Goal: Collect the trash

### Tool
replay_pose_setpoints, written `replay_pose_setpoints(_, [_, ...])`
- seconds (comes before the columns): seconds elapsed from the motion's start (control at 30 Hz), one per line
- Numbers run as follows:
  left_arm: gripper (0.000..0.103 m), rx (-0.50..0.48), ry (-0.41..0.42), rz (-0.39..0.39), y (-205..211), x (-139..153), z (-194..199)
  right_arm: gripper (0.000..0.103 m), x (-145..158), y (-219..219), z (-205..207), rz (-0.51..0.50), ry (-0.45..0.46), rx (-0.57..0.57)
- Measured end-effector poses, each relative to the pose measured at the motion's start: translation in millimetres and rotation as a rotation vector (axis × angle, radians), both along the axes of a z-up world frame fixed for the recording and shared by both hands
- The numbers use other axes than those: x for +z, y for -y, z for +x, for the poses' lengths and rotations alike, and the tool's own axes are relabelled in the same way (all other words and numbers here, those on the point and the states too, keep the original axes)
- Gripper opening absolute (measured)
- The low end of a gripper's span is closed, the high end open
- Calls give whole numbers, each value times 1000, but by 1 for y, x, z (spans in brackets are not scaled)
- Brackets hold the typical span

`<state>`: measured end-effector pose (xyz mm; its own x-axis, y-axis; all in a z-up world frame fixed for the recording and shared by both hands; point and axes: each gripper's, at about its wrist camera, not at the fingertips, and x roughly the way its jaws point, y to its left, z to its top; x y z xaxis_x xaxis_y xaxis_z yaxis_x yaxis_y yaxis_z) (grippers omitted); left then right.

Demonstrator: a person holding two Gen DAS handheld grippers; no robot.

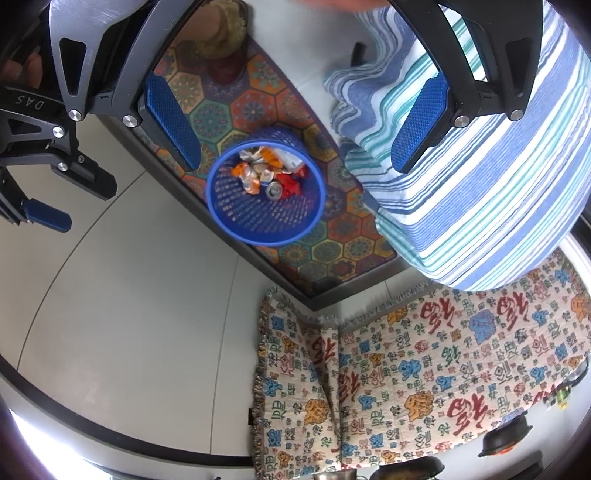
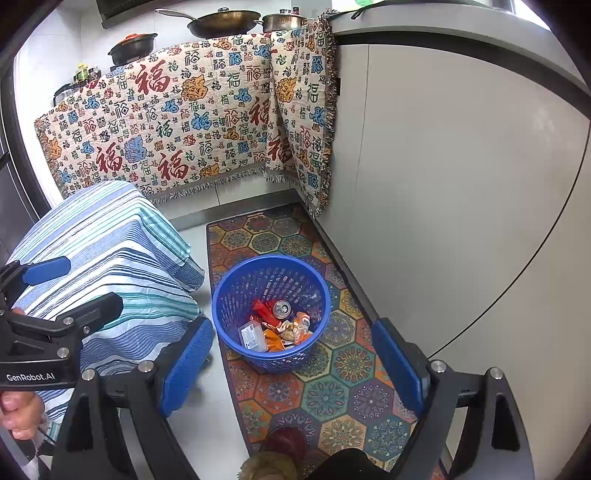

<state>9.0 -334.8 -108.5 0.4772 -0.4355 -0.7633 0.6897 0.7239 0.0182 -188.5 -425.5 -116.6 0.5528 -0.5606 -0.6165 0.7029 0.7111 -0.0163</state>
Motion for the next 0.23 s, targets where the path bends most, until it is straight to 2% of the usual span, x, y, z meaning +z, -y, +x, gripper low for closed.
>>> replay_pose_setpoints(0.23, [102, -13, 16, -5, -3, -2, -4, 90, -2, 0, -1, 3, 2, -11])
